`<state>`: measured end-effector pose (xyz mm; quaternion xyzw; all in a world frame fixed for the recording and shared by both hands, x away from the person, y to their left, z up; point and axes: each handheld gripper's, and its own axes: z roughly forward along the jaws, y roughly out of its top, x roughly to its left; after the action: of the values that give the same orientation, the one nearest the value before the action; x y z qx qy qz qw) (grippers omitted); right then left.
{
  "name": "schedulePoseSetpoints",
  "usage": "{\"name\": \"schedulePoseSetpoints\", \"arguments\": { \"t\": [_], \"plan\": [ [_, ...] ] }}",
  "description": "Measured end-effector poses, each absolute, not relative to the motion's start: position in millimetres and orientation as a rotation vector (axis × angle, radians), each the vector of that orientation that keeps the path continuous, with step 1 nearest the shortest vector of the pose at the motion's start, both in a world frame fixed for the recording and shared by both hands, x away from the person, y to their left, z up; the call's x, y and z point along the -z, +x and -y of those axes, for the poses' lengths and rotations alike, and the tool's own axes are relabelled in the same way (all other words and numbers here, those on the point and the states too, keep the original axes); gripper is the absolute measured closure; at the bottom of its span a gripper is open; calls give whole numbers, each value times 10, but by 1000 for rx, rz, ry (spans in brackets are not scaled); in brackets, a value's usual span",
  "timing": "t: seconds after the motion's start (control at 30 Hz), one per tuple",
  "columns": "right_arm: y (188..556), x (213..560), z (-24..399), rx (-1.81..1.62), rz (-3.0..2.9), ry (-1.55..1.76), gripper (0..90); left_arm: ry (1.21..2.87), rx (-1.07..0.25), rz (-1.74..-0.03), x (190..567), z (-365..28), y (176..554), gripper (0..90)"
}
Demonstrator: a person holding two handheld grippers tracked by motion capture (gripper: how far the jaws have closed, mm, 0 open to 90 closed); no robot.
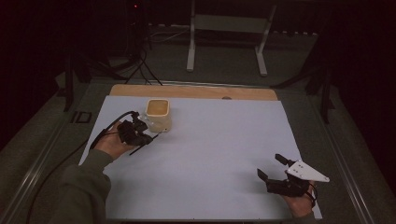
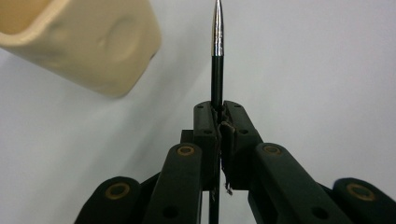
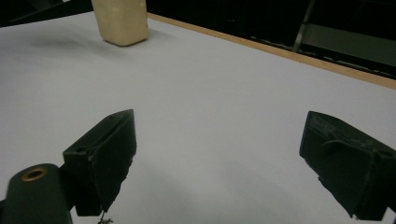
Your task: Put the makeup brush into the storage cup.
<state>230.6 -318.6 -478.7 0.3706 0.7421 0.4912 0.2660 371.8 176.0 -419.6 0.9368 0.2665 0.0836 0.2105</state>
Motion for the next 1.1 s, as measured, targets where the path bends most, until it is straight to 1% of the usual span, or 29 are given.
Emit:
{"name": "schedulePoseSetpoints", "arguments": {
  "t": [0.2, 1.1],
  "plan": [
    [2307, 4788, 3185, -1326, -2005, 1000, 108, 2563, -262, -746, 4168, -1768, 3716, 866],
    [2305, 4786, 3190, -1324, -2002, 999, 108, 2464, -318, -789, 4087, -1836, 3720, 866]
  ]
}}
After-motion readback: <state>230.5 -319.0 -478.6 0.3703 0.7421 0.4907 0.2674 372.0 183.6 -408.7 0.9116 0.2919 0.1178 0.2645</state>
